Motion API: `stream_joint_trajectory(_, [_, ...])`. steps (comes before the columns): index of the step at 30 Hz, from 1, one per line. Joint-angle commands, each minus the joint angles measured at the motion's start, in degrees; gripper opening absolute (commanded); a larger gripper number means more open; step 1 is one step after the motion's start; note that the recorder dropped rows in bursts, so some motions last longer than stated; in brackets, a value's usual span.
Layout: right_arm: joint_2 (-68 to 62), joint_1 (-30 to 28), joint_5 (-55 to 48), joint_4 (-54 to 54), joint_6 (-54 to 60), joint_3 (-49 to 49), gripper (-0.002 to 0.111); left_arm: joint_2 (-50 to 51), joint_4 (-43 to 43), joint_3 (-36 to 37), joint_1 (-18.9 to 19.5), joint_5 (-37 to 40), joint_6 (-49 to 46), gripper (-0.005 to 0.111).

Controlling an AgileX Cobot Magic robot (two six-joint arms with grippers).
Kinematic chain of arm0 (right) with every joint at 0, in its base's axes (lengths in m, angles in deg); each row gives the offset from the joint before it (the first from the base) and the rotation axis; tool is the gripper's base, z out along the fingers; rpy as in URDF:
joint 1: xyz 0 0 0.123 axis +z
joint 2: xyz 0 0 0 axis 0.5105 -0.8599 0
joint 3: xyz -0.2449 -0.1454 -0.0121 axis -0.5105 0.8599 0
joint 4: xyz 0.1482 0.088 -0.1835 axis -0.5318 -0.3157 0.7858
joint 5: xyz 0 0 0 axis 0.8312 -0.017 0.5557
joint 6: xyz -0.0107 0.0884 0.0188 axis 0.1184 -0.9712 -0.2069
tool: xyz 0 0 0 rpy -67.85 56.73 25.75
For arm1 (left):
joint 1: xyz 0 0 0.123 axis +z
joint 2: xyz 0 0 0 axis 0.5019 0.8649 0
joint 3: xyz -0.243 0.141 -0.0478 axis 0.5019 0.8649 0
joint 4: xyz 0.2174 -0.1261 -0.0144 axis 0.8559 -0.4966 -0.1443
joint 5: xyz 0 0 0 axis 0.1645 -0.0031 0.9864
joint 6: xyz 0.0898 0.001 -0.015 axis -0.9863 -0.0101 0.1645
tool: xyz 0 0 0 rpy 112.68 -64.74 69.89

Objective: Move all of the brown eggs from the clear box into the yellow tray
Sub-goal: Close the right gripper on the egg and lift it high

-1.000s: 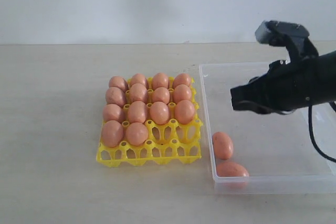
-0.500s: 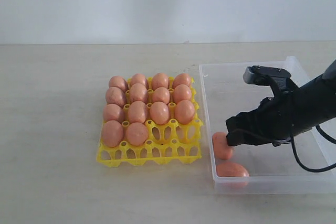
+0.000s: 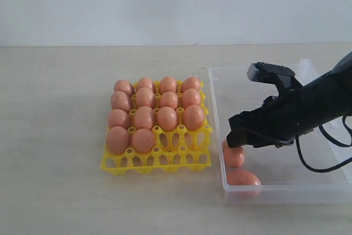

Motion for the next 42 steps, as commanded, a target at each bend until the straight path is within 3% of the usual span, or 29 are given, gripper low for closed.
stream_joint_trajectory(1, [-3.5, -0.5, -0.4, -0.3, 0.6, -0.1, 0.054, -0.2, 0.0, 0.2, 0.0, 0.0, -0.2, 0.004])
stream_joint_trajectory(8, [-4.5, -0.5, 0.9, -1.9, 2.1, -0.2, 0.052, -0.2, 0.0, 0.2, 0.0, 0.0, -0.2, 0.004])
stream_joint_trajectory(10, [-4.5, -0.5, 1.3, -1.9, 2.1, -0.2, 0.036, -0.2, 0.0, 0.2, 0.0, 0.0, -0.2, 0.004])
stream_joint_trajectory(13, [-4.5, -0.5, 2.0, -1.9, 2.4, -0.2, 0.002, -0.2, 0.0, 0.2, 0.0, 0.0, -0.2, 0.004])
stream_joint_trajectory(14, [-4.5, -0.5, 2.4, -1.9, 2.6, -0.2, 0.0, -0.2, 0.0, 0.2, 0.0, 0.0, -0.2, 0.004])
stream_joint_trajectory(21, [3.9, -0.6, 10.8, -1.8, 5.3, -0.2, 0.0, -0.2, 0.0, 0.2, 0.0, 0.0, -0.2, 0.004])
stream_joint_trajectory(29, [19.1, -0.5, 41.3, -5.8, 3.1, -1.0, 0.0, -0.2, 0.0, 0.2, 0.0, 0.0, -0.2, 0.004])
stream_joint_trajectory(31, [19.9, -0.5, 47.8, -0.7, -5.2, -2.3, 0.0, -0.2, 0.0, 0.2, 0.0, 0.0, -0.2, 0.004])
stream_joint_trajectory(37, [19.3, -0.6, 60.5, 26.3, -46.2, -7.3, 0.0, -0.2, 0.0, 0.2, 0.0, 0.0, -0.2, 0.004])
stream_joint_trajectory(40, [19.5, -0.6, 60.6, 51.8, -63.9, -9.8, 0.0, -0.2, 0.0, 0.2, 0.0, 0.0, -0.2, 0.004])
stream_joint_trajectory(42, [20.0, -0.5, 60.8, 75.8, -77.8, -10.4, 0.0, -0.2, 0.0, 0.2, 0.0, 0.0, -0.2, 0.004])
